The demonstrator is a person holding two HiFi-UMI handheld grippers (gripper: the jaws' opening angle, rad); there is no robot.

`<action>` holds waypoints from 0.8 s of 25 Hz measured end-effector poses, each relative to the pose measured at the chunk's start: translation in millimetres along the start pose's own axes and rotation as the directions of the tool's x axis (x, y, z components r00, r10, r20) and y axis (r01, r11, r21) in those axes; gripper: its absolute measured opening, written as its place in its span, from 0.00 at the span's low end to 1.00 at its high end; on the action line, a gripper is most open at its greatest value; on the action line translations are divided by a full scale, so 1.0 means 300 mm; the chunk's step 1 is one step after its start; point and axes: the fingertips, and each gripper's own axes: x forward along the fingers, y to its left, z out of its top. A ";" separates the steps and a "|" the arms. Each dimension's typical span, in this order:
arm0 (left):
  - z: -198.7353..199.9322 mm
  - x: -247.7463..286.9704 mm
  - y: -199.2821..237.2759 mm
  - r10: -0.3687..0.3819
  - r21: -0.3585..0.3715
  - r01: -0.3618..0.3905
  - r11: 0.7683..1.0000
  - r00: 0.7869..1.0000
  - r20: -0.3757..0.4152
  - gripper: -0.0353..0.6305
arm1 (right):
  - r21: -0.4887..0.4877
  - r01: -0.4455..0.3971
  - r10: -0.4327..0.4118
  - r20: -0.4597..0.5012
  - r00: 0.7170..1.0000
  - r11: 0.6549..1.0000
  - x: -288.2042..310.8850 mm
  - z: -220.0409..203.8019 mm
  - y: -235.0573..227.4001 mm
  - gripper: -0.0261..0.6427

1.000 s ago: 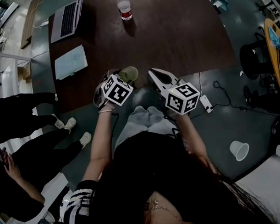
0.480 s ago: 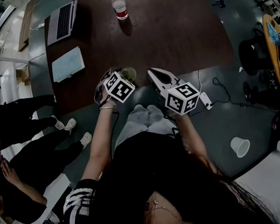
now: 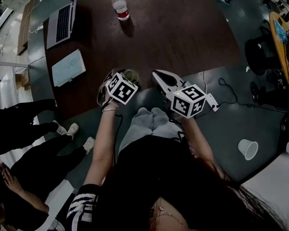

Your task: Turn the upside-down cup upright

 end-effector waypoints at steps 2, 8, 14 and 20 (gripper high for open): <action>0.008 -0.005 -0.005 -0.008 0.001 0.008 1.000 1.000 0.015 0.49 | -0.003 -0.002 0.002 -0.003 1.000 1.000 0.005 0.001 0.003 0.06; 0.028 -0.032 -0.001 -0.013 -0.006 0.014 1.000 0.998 0.056 0.50 | -0.011 -0.016 0.016 -0.005 1.000 1.000 0.016 0.005 0.018 0.06; 0.053 -0.109 0.002 -0.011 -0.045 0.017 0.999 0.992 0.129 0.50 | -0.030 -0.026 0.026 -0.003 1.000 0.999 0.027 0.018 0.034 0.06; 0.071 -0.200 0.002 0.020 -0.122 0.009 0.993 0.972 0.235 0.46 | -0.072 -0.036 0.036 -0.003 0.999 0.997 0.032 0.028 0.065 0.06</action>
